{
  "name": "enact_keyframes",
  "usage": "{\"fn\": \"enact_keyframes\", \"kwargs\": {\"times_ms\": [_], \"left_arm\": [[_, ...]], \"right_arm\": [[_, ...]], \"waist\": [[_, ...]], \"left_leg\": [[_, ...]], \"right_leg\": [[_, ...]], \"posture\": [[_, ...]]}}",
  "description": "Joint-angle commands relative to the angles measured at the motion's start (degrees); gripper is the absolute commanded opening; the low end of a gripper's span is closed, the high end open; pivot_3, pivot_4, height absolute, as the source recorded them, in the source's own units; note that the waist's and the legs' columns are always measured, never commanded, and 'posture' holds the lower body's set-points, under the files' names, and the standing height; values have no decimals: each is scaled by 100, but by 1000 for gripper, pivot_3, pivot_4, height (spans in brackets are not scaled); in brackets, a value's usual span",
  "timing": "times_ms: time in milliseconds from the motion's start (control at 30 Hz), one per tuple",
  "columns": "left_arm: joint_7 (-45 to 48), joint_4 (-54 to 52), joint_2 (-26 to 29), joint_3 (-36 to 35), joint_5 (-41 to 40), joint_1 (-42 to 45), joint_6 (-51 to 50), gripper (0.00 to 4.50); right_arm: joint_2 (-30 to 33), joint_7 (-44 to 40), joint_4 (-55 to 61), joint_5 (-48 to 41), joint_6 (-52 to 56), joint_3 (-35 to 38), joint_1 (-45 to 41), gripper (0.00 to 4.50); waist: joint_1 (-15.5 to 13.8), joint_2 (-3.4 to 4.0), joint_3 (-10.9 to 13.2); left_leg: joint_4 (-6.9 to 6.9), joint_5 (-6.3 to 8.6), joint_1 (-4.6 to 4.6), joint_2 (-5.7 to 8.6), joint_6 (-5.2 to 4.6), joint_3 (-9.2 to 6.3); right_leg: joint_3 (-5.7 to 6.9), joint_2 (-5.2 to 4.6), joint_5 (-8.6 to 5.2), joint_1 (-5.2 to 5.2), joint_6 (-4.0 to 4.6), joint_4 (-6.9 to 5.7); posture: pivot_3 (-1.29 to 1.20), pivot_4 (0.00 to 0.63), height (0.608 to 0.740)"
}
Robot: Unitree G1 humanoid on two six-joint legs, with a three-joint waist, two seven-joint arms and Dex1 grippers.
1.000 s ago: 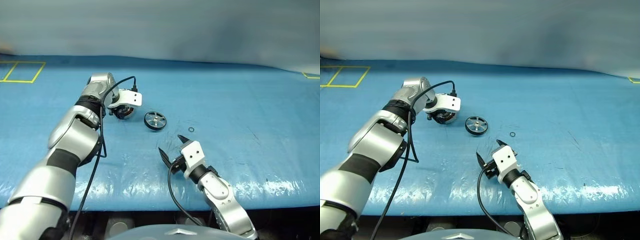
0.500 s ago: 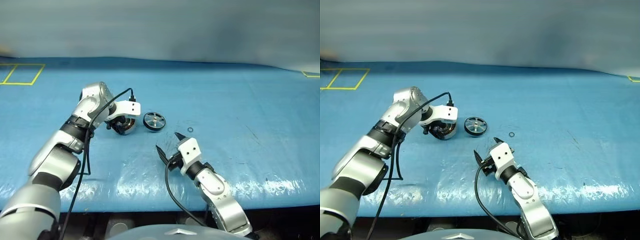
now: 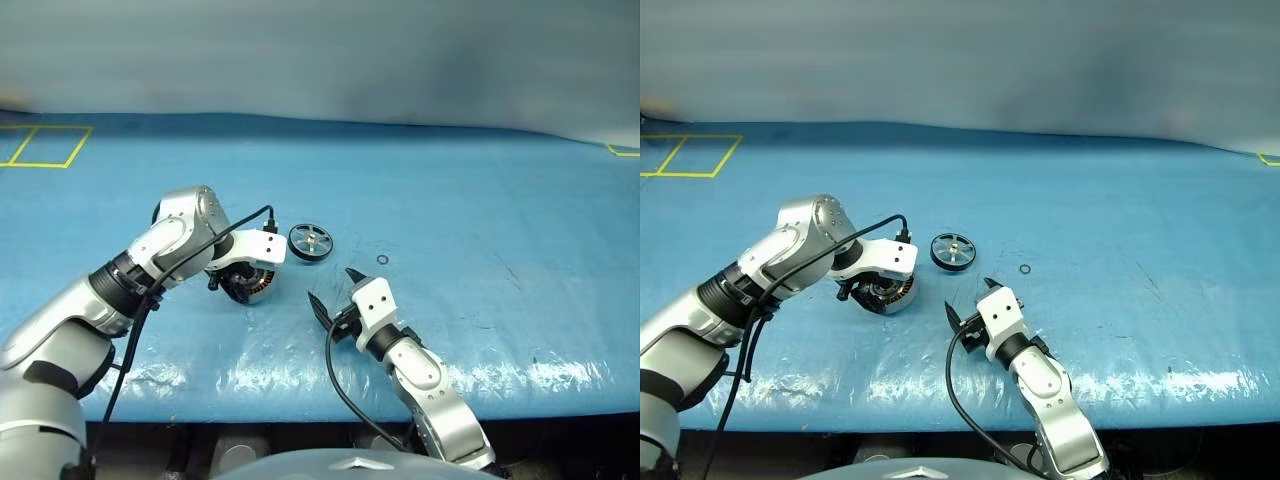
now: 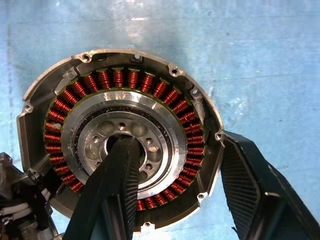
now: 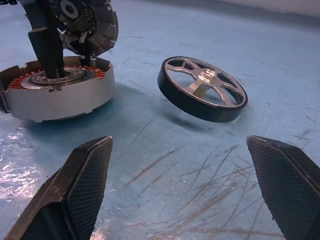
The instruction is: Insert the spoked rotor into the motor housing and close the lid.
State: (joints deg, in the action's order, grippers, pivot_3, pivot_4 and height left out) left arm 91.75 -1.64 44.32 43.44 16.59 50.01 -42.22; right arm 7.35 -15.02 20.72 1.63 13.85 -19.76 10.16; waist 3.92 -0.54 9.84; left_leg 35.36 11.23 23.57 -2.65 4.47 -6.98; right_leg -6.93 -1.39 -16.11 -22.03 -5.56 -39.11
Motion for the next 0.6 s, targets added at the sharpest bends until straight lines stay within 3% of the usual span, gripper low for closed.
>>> {"fn": "enact_keyframes", "kwargs": {"times_ms": [33,67,300,333,600], "left_arm": [[75,-298,163,55,52,-50,258,1977],[74,-328,192,69,92,-63,316,1977],[35,-560,438,45,365,-176,1300,4288],[52,-646,458,5,370,-197,1332,4447],[75,-1239,746,-179,159,-178,1342,4447]], "right_arm": [[-34,-18,93,-65,-172,31,-84,4500],[-32,-22,92,-66,-175,33,-87,4500],[0,-55,84,-56,-202,28,-78,4500],[6,-61,82,-56,-206,27,-75,4500],[32,-141,40,-67,-203,19,-125,4500]], "waist": [[0,0,0],[4,0,0],[-6,0,0],[-9,-1,0],[-9,-3,2]], "left_leg": [[0,0,0,0,0,0],[0,0,0,0,0,0],[0,0,0,0,0,0],[1,0,0,0,0,0],[-1,0,4,0,-1,0]], "right_leg": [[0,0,0,0,0,0],[0,0,0,0,0,0],[0,0,-1,-2,2,0],[0,0,-1,-2,2,0],[0,0,-2,-5,3,1]], "posture": [[0,150,740],[0,150,740],[0,150,740],[0,150,740],[0,150,740]]}}
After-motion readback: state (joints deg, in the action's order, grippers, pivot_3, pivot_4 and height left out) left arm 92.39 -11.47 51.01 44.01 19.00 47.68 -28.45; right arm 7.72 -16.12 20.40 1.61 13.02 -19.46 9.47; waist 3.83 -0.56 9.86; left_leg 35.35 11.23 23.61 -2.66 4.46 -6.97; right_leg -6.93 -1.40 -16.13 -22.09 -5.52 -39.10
